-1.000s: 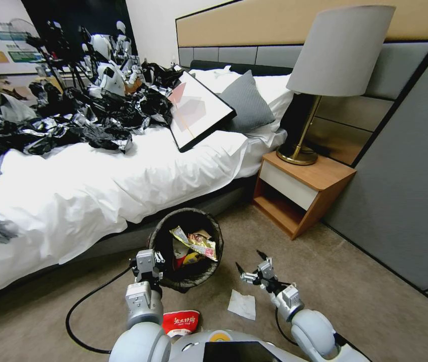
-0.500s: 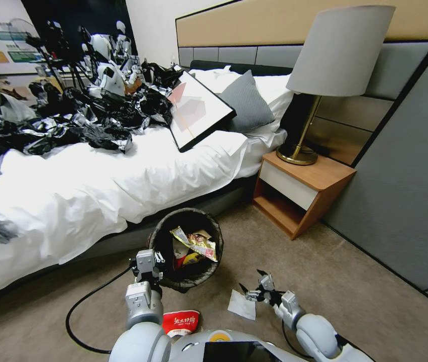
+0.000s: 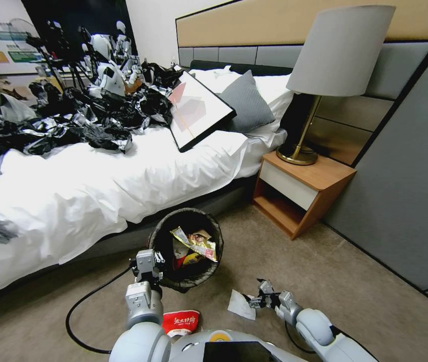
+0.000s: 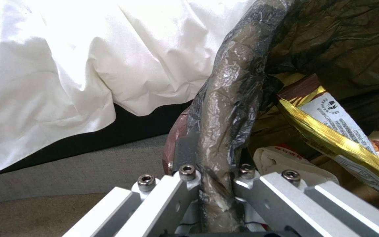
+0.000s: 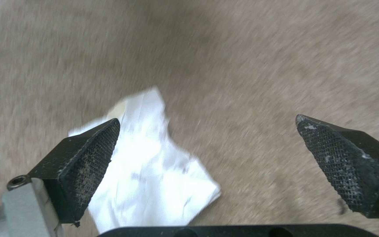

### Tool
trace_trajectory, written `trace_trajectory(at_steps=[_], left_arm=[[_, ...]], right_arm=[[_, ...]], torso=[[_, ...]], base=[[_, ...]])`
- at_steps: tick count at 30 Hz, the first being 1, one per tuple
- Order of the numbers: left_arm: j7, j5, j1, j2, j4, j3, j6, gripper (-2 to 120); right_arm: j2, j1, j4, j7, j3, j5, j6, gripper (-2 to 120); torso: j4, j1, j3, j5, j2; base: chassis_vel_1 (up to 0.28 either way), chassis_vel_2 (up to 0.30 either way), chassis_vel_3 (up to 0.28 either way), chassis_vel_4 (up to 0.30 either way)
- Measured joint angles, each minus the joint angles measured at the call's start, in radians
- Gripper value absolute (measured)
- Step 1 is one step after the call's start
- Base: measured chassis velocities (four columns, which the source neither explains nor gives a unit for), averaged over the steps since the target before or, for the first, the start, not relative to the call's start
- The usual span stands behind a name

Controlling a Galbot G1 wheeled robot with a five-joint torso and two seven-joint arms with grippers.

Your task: Pick up the trash bin, then pick up the garbage from the floor and place it into the trash bin.

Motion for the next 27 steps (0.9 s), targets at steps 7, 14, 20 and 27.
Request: trace_trajectory(at_steps=[7,14,20,27], left_arm=[[0.0,0.0,0.0,0.0,0.0,0.0,0.0,0],[0.0,0.0,0.0,0.0,0.0,0.0,0.0,0],[0.0,0.0,0.0,0.0,0.0,0.0,0.0,0],[0.0,0.0,0.0,0.0,0.0,0.0,0.0,0]], right_arm=[[0.01,0.014,-0.046,-0.068,-0.005,-0.036,0.032,100],[0.027,0.032,-0.079,-0.115,-0.018,-0.054,0.076,100],[0.052,0.041,-0.1,-0.117,-0.03,-0.061,0.088,100],[0.095,0.07,-0.175,-0.12,-0.041,-0.077,0.122,100]], torso=[[0.0,0.0,0.0,0.0,0.0],[0.0001,0.0,0.0,-0.0001,0.0],[0.0,0.0,0.0,-0.0001,0.0],[0.0001,0.0,0.0,-0.0001,0.0]], base=[[0.0,0.0,0.0,0.0],[0.0,0.0,0.0,0.0],[0.0,0.0,0.0,0.0],[0.0,0.0,0.0,0.0]])
